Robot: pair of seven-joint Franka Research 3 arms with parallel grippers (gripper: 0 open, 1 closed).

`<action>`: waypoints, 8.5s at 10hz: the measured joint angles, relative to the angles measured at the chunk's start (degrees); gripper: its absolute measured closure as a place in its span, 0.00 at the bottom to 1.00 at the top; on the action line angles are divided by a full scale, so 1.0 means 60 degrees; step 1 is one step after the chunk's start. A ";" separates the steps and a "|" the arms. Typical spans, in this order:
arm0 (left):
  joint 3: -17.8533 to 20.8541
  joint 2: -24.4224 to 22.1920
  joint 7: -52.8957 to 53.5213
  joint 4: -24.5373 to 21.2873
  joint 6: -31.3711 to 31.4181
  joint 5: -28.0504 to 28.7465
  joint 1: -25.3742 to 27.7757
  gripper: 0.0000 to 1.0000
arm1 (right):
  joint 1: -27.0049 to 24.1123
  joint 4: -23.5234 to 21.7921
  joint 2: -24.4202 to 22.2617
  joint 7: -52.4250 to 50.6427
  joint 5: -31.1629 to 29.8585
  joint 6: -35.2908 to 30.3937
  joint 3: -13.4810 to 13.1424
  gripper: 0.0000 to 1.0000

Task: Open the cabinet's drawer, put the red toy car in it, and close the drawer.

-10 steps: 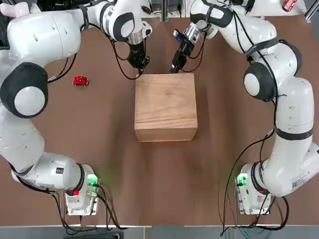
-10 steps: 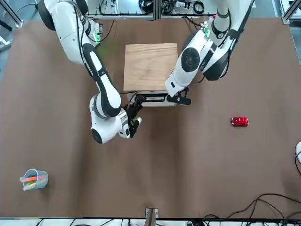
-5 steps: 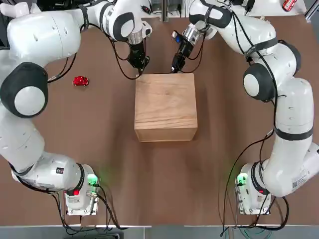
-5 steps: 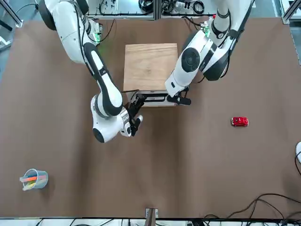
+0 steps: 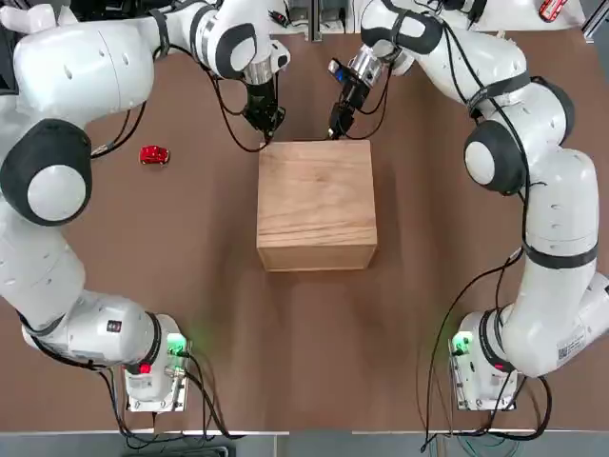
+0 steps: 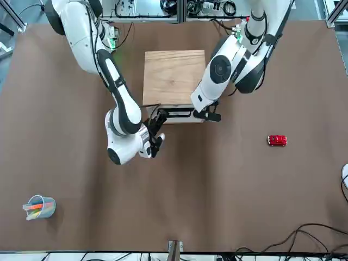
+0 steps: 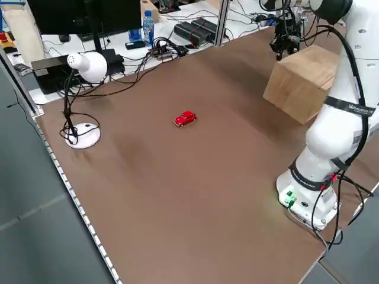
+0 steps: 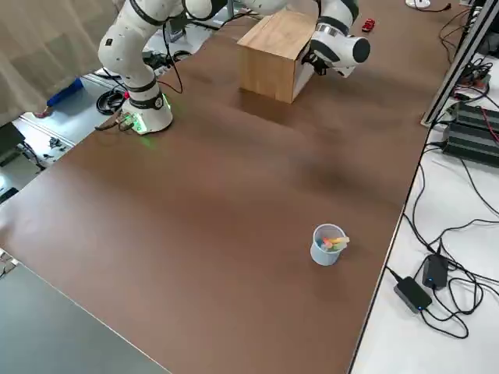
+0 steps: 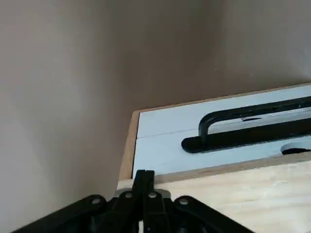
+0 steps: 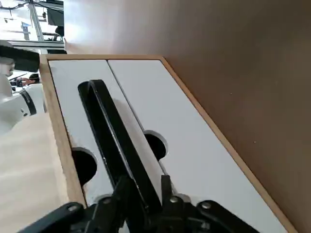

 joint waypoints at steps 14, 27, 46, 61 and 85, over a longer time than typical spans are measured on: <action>0.0010 0.0000 0.0000 0.0000 0.0000 0.0000 0.0028 0.98 | -0.0011 0.0202 0.0004 -0.0053 -0.0014 0.0467 -0.0088 0.73; 0.0010 0.0000 0.0001 0.0000 0.0000 0.0000 0.0028 0.97 | -0.0285 0.0244 0.0006 -0.0154 0.0571 0.1523 -0.0114 0.73; 0.0011 0.0000 0.0001 0.0064 -0.0018 0.0000 0.0036 0.96 | -0.0855 0.0541 0.0011 -0.0015 0.1136 0.2994 -0.0065 0.66; 0.0164 -0.1439 -0.4030 -0.0982 0.0060 0.0420 0.5481 0.11 | -0.1004 0.1934 -0.0803 0.0007 -0.1149 0.1880 -0.3191 0.00; 0.0973 0.1428 -0.7429 -0.3443 0.5647 0.1189 0.7909 0.46 | -0.3530 -0.0212 -0.6089 0.4639 -0.6825 0.0887 -0.2228 0.00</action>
